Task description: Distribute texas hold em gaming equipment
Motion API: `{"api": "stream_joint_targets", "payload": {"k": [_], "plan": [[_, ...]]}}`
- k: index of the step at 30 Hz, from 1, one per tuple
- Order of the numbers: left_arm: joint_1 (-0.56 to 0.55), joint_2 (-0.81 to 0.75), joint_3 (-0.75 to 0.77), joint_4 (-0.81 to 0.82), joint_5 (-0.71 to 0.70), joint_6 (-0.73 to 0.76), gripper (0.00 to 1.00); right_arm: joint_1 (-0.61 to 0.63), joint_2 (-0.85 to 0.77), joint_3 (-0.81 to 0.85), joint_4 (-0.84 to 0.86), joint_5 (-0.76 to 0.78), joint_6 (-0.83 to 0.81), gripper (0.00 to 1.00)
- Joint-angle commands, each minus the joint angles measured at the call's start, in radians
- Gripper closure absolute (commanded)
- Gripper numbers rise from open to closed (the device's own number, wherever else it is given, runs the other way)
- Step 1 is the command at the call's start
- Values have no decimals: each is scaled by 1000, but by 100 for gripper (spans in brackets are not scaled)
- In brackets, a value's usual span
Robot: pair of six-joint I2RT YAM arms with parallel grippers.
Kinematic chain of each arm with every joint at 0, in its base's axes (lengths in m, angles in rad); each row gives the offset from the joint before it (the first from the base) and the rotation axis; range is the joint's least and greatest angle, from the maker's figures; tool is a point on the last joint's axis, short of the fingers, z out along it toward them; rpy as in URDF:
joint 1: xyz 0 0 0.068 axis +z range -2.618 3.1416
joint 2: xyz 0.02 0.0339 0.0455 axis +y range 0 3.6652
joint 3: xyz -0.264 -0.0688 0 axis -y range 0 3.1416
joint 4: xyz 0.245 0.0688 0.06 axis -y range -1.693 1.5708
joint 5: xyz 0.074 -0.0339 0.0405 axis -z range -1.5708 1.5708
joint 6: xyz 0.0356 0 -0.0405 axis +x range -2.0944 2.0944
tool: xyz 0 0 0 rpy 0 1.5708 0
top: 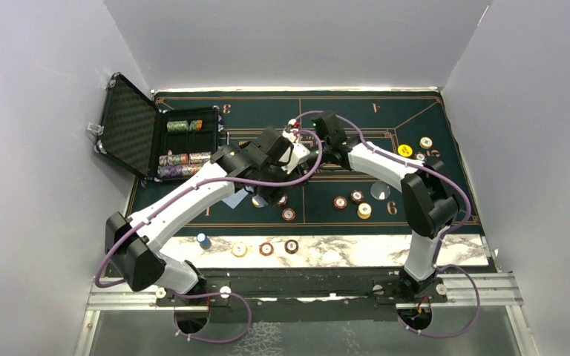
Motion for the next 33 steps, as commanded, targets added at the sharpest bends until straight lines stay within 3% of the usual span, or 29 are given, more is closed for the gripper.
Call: {"api": "stream_joint_targets", "payload": {"k": [1,18,22,28,33], "plan": [[4,-34,7,28,12,7,100,-16,2,32,-110,39,-88,31],[4,-52,-12,26,15,2,100,-93,-39,38,-147,30,-124,38],[4,-51,-18,27,13,2,100,-98,-59,37,-123,11,-101,34],[4,-49,-13,30,14,0,100,-147,-145,-105,134,-65,78,25],[4,-46,-20,34,21,1,100,-149,-141,-138,216,-97,160,35]]}}
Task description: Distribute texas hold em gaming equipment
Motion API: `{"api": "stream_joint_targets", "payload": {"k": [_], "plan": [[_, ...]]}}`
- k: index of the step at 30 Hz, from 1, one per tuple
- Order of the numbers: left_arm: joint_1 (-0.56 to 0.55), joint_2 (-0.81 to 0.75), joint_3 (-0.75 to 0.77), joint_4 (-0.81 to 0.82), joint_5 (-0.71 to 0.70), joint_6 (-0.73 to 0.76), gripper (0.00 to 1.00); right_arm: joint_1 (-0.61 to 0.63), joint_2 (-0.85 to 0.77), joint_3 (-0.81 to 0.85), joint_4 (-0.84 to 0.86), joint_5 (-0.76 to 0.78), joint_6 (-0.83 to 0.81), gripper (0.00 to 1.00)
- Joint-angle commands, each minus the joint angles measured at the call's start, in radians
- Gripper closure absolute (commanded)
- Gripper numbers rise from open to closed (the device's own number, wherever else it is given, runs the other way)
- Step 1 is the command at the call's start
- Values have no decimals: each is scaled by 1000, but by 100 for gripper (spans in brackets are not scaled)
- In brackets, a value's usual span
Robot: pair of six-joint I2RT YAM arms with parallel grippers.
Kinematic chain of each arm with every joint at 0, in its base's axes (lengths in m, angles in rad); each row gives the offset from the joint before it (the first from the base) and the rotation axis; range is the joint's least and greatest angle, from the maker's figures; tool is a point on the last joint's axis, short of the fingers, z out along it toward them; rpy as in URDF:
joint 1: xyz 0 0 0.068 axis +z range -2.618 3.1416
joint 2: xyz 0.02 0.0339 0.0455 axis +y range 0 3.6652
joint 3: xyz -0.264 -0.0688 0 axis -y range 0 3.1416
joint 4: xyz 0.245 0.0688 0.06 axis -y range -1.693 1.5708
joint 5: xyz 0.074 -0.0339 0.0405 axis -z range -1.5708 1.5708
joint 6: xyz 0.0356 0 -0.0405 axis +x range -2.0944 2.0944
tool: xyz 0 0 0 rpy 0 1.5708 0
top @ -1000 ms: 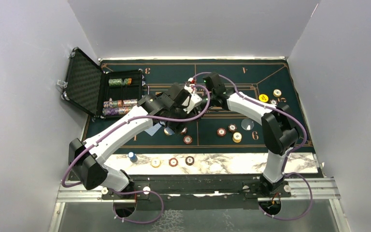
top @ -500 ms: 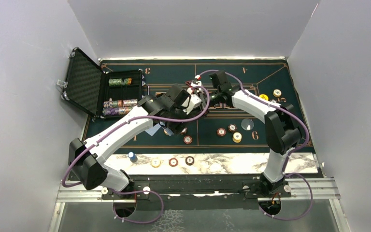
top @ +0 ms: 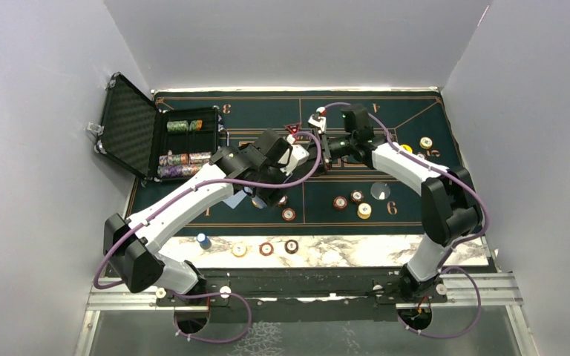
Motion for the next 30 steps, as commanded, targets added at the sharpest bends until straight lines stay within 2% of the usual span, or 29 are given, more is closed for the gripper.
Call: {"api": "stream_joint_targets", "payload": {"k": [1,10,16,25,26,28,30], "plan": [[3,-33,0,33,18,5,100,1,-24,-27,135,-61,96,36],[3,-32,-1,39,25,3,100,21,1,-62,234,-77,177,53],[3,-32,1,40,26,4,100,32,19,-67,294,-83,222,68],[3,-25,3,46,29,-2,100,34,28,-93,347,-82,257,79],[3,-22,4,46,27,-2,100,33,31,-98,364,-86,268,83],[3,-14,9,44,15,4,100,31,37,-94,372,-95,273,97],[3,-10,13,43,-1,-1,100,22,42,-89,360,-96,263,99]]}}
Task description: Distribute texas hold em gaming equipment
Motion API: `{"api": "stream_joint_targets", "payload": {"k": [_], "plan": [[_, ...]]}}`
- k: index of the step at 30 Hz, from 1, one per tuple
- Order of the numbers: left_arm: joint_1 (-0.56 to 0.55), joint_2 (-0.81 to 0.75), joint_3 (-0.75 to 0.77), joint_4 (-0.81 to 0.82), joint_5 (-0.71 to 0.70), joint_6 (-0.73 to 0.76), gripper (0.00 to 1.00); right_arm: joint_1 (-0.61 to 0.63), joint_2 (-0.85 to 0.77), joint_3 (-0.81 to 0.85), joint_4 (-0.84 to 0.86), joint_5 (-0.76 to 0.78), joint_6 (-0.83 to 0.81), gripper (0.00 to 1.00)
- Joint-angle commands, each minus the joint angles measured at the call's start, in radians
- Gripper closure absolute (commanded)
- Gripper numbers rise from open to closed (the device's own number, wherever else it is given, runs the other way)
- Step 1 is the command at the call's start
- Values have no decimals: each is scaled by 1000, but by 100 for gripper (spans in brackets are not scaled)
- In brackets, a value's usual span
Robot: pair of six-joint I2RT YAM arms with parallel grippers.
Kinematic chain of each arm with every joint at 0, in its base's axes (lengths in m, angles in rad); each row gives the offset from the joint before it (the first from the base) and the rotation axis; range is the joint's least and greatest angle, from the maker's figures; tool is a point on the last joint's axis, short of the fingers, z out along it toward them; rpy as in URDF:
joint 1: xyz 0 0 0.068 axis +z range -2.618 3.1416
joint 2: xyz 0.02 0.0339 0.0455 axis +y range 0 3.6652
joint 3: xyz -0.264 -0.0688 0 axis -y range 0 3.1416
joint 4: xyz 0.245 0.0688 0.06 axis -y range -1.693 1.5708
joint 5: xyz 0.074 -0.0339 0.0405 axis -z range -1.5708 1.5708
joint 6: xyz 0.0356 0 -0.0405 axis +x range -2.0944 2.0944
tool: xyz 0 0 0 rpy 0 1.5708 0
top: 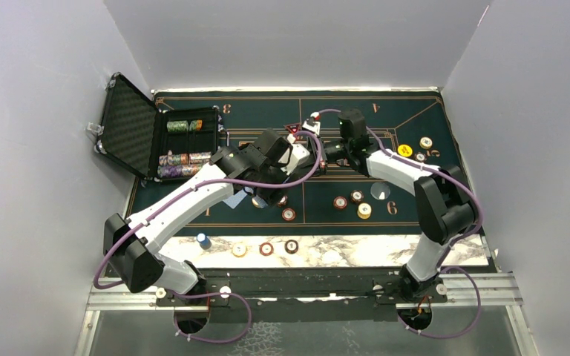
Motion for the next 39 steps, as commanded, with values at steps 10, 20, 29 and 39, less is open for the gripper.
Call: {"api": "stream_joint_targets", "payload": {"k": [10,20,29,39], "plan": [[3,6,3,28,-67,-135,100,-329,-126,-63,28,-117,7,99],[3,-9,2,-3,-140,-92,100,-737,-28,95,-398,224,-396,99],[3,-3,1,-12,-136,-100,100,-795,433,750,-960,571,-817,99],[3,16,0,-13,-149,-125,100,-813,617,976,-1104,836,-924,99]]}}
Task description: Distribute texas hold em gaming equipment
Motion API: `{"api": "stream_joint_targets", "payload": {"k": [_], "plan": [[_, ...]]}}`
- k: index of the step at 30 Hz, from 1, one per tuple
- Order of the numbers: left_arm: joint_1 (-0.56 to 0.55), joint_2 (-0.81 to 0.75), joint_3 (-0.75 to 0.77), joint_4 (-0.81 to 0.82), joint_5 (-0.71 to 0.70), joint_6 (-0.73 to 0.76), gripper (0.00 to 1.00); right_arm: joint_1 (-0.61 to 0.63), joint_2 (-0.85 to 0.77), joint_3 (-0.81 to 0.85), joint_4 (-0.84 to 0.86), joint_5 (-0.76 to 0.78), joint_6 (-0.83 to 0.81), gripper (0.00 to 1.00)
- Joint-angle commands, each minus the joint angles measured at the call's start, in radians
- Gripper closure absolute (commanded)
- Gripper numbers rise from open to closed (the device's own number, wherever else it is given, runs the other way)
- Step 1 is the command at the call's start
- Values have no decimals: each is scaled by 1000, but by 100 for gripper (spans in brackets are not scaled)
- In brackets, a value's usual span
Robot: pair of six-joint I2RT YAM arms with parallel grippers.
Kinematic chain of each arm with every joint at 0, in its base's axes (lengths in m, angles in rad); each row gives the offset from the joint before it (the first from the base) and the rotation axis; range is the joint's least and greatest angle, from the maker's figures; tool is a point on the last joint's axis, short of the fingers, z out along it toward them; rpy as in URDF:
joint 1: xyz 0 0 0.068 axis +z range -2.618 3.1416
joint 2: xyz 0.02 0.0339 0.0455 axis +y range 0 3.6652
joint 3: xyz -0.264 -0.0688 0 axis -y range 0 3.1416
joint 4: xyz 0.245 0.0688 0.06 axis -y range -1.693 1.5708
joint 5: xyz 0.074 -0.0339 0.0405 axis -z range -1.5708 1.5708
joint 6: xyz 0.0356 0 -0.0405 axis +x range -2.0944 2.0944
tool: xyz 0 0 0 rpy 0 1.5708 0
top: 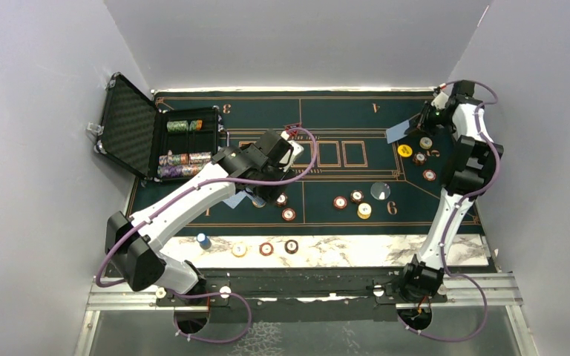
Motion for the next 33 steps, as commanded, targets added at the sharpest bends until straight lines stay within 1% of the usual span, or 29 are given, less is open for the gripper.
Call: {"api": "stream_joint_targets", "payload": {"k": [1,4,8,9,10,12,13,14,16,19,20,22,25,28,31,33], "plan": [[2,6,4,3,-36,-19,100,-10,79,122,-109,207,-93,99],[3,8,4,2,-44,-28,100,-17,111,139,-67,234,-97,99],[3,17,12,-13,-47,-42,100,-18,190,228,-70,251,-90,92],[2,19,16,-20,-48,-42,100,-20,198,239,-72,258,-90,87],[2,21,17,-23,-51,-42,100,-20,192,241,-70,267,-90,78],[3,22,16,-24,-54,-42,100,-21,173,243,-50,281,-89,55],[3,21,13,-24,-53,-42,100,-22,165,259,-47,287,-75,46],[2,22,11,-24,-48,-39,100,-22,161,287,-58,288,-59,40],[3,24,6,-24,-44,-31,100,-19,123,328,-90,313,-25,36],[2,29,4,-25,-24,-8,100,8,-23,265,-114,386,7,29],[2,31,4,-26,-17,-1,100,14,-82,203,-103,363,28,27],[2,34,4,-26,0,16,100,16,-193,54,-67,258,73,24],[1,43,9,-29,17,35,100,71,-313,-164,-2,56,140,23],[-2,47,12,-22,37,63,100,217,-391,-362,100,-180,188,20],[-9,44,14,1,89,100,100,393,-440,-510,248,-378,270,17],[-11,32,6,28,129,112,100,492,-496,-634,452,-464,410,16]]}}
